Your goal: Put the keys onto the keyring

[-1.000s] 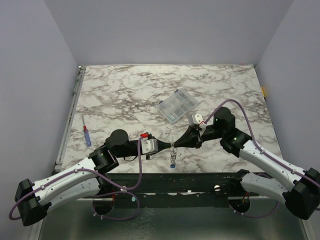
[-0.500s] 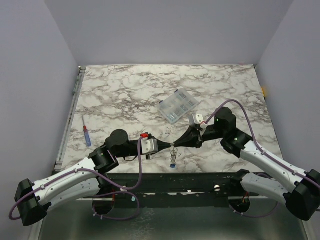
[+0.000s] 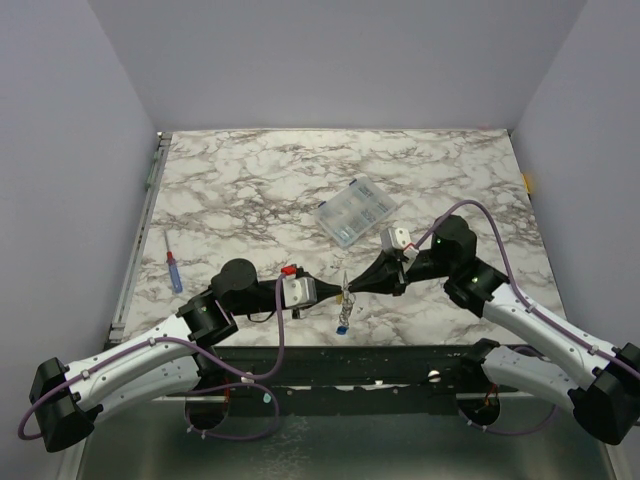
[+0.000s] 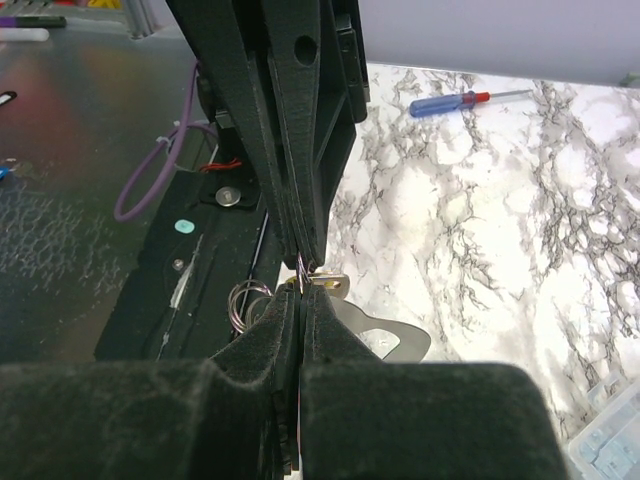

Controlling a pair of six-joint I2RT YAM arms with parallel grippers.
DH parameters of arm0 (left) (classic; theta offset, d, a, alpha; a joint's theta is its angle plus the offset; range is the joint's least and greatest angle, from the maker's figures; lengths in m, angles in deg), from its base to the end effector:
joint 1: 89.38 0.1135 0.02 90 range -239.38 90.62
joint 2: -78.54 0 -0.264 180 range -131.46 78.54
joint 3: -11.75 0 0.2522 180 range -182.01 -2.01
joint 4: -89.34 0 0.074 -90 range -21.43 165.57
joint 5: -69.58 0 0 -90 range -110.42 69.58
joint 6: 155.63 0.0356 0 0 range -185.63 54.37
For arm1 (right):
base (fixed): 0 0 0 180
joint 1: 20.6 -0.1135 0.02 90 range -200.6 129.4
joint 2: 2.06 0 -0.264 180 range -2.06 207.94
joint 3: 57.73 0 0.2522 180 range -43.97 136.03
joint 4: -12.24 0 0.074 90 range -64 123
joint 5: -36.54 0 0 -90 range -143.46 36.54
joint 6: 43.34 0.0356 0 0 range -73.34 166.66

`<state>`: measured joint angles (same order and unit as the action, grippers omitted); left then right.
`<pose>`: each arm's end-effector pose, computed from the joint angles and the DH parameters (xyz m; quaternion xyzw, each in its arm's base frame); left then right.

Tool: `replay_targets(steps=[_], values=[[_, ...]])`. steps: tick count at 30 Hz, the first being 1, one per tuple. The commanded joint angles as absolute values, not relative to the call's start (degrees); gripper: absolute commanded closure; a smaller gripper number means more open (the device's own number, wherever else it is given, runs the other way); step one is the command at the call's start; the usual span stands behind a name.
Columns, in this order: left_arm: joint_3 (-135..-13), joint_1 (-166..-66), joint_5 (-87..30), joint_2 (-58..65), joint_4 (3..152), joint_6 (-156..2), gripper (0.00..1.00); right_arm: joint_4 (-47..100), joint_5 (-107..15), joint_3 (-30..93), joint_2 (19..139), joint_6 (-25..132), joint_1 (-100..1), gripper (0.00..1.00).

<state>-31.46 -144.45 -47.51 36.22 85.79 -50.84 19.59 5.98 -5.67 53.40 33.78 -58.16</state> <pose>0.0912 -0.1589 0.2903 0.5352 0.4839 -0.3902 0.5719 0.1498 0.1539 0.2988 -0.5711 0.4704 0.4914 0.4595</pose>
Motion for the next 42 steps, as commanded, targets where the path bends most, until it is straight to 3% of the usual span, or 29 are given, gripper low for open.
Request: replay_targets(steps=[1,4,8,22,42], values=[[-31.6,-144.3,-45.8,36.3,86.3,-50.9,0.84,17.3,4.9,-3.9,52.6,34.3,-58.6,0.99],[-31.5,-144.2,-44.7,36.8,86.3,-51.0,0.63,17.3,4.7,-3.9,52.4,34.3,-58.6,0.99],[-31.1,-144.1,-43.6,38.0,86.4,-51.0,0.54,17.4,4.5,-4.1,52.1,34.2,-58.6,0.99],[-33.1,-143.9,-38.8,36.6,87.6,-55.9,0.58,15.3,2.7,-3.9,52.6,35.6,-58.5,0.99],[-36.9,-143.8,-28.4,32.0,92.1,-64.3,0.58,13.5,-18.1,-6.3,43.4,43.5,-58.5,0.99]])
